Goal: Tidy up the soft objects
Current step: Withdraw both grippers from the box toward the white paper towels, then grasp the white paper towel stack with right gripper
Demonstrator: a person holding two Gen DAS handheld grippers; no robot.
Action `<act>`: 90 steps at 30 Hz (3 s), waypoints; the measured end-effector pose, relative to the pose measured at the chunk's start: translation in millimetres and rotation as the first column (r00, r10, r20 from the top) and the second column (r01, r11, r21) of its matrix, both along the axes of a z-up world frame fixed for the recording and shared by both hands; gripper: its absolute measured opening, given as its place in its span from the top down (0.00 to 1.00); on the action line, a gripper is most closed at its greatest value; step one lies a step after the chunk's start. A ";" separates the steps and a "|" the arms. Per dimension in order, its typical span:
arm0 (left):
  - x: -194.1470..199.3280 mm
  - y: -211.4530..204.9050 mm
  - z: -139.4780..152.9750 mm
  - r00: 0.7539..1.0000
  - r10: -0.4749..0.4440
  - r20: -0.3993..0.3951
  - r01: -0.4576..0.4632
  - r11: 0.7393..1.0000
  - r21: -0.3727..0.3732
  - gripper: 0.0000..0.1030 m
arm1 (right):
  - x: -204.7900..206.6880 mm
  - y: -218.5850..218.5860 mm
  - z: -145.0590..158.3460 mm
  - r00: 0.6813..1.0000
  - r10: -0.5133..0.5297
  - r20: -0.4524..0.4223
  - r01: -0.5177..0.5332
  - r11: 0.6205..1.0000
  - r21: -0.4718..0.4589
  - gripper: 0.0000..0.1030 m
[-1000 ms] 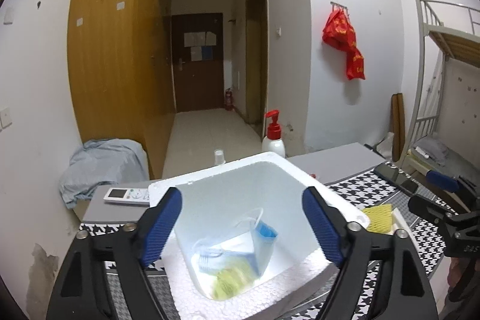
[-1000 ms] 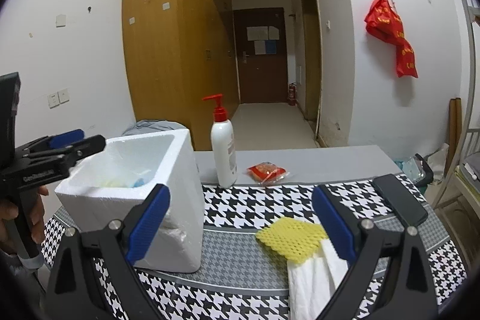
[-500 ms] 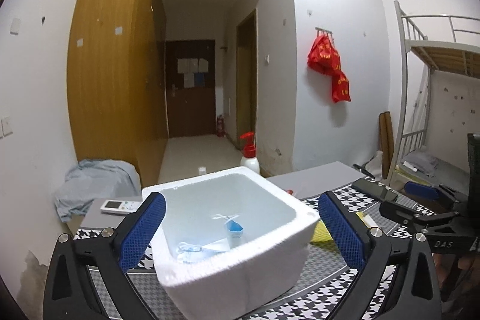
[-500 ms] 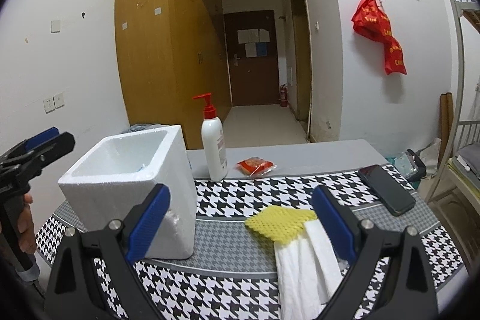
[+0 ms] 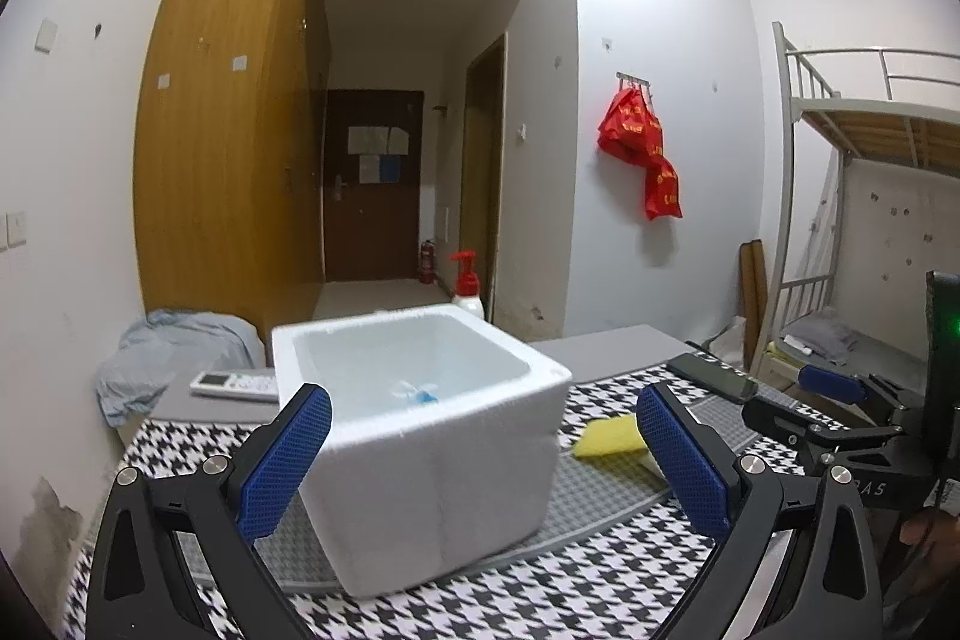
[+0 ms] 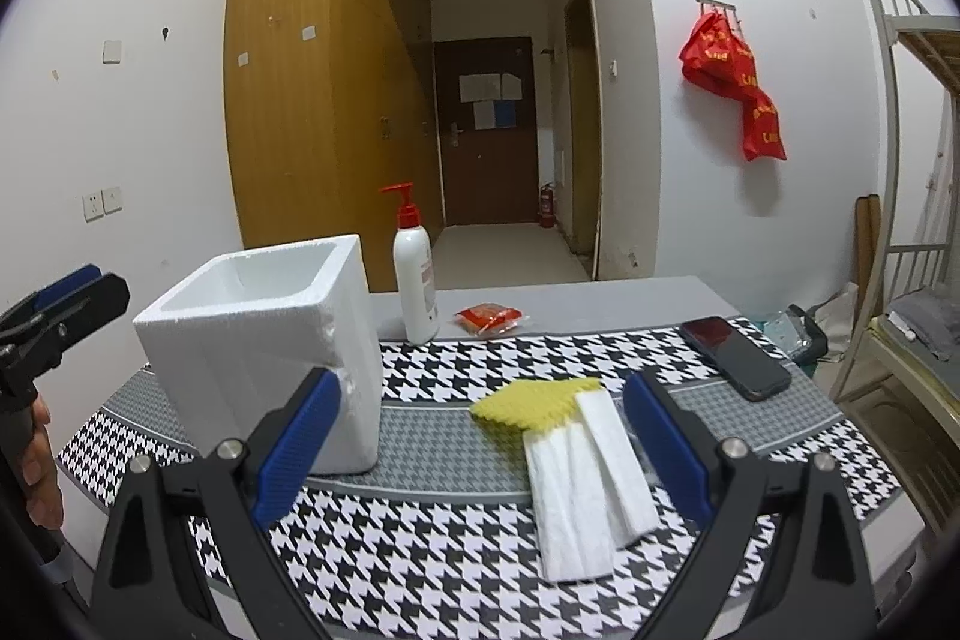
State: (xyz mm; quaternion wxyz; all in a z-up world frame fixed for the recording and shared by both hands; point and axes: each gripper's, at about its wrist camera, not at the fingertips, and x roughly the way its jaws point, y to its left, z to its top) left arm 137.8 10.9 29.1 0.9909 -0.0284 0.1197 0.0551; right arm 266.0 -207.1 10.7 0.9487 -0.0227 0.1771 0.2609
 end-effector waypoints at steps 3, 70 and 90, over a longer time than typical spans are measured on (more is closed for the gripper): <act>-7.6 -6.8 -8.9 1.000 0.001 0.008 -0.001 1.000 -0.002 0.01 | -5.6 -6.0 -4.6 1.000 -0.001 0.000 0.001 1.000 0.007 0.05; 75.5 -92.0 -77.7 0.963 -0.158 -0.219 0.150 0.987 -0.052 0.01 | 100.8 -56.7 -110.8 0.941 0.009 -0.339 -0.046 0.994 -0.102 0.61; 92.5 -113.2 -83.8 0.937 -0.223 -0.269 0.211 0.975 -0.074 0.01 | 73.8 -95.5 -92.2 0.937 0.093 -0.336 -0.079 0.995 0.056 0.87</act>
